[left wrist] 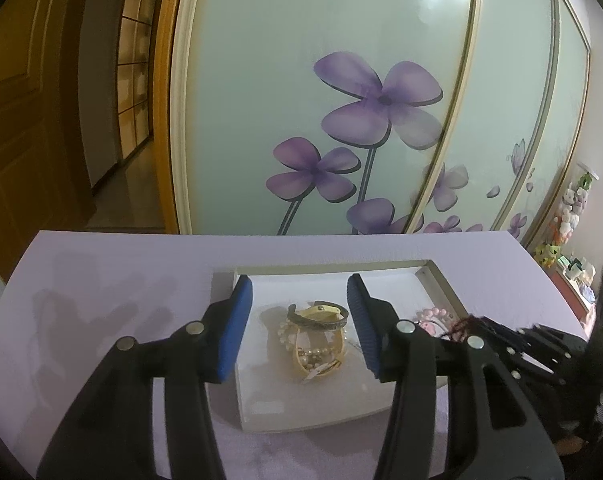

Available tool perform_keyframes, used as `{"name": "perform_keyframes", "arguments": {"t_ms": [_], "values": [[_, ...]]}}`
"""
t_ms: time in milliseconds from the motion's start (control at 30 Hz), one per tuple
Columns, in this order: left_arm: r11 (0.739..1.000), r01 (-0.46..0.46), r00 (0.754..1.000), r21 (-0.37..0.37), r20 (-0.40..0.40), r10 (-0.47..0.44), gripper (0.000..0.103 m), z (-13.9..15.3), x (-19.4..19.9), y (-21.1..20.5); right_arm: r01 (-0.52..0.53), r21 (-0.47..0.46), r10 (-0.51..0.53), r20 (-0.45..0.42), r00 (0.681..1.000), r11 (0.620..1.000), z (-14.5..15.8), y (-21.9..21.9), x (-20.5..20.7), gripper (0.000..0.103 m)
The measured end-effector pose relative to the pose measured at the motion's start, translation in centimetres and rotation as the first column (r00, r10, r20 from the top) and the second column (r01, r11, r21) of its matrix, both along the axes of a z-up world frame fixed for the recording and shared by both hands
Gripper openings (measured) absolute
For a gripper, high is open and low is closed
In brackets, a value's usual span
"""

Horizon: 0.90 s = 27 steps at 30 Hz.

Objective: Organize jewelry
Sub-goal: 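Open the left tool over the tray while the right tool lowers the necklace in and opens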

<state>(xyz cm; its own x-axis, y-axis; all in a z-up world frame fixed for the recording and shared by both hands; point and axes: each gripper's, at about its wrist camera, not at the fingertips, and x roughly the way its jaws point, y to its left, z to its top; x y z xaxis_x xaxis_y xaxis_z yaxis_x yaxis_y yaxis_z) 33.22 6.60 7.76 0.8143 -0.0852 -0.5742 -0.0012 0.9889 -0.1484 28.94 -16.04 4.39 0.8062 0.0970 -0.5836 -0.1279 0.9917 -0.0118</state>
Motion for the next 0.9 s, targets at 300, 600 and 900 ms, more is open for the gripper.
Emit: {"name": "perform_keyframes", "arguments": {"t_ms": [300,600,900], "values": [[1.000,0.001,1.000,-0.009,0.006,-0.001,0.050,0.1,0.7,0.3,0.011,-0.023,-0.011,-0.018,1.000,1.000,-1.6,0.1,2.8,0.009],[1.000,0.003,1.000,-0.019,-0.012,-0.003,0.050,-0.4,1.2,0.4,0.053,-0.020,-0.053,-0.017,0.998,0.998,-2.1,-0.5,4.3,0.009],[1.000,0.005,1.000,-0.022,-0.013,-0.005,0.053,-0.5,0.9,0.6,0.069,-0.022,-0.069,0.000,0.998,0.997,-1.9,-1.0,3.0,0.054]]}}
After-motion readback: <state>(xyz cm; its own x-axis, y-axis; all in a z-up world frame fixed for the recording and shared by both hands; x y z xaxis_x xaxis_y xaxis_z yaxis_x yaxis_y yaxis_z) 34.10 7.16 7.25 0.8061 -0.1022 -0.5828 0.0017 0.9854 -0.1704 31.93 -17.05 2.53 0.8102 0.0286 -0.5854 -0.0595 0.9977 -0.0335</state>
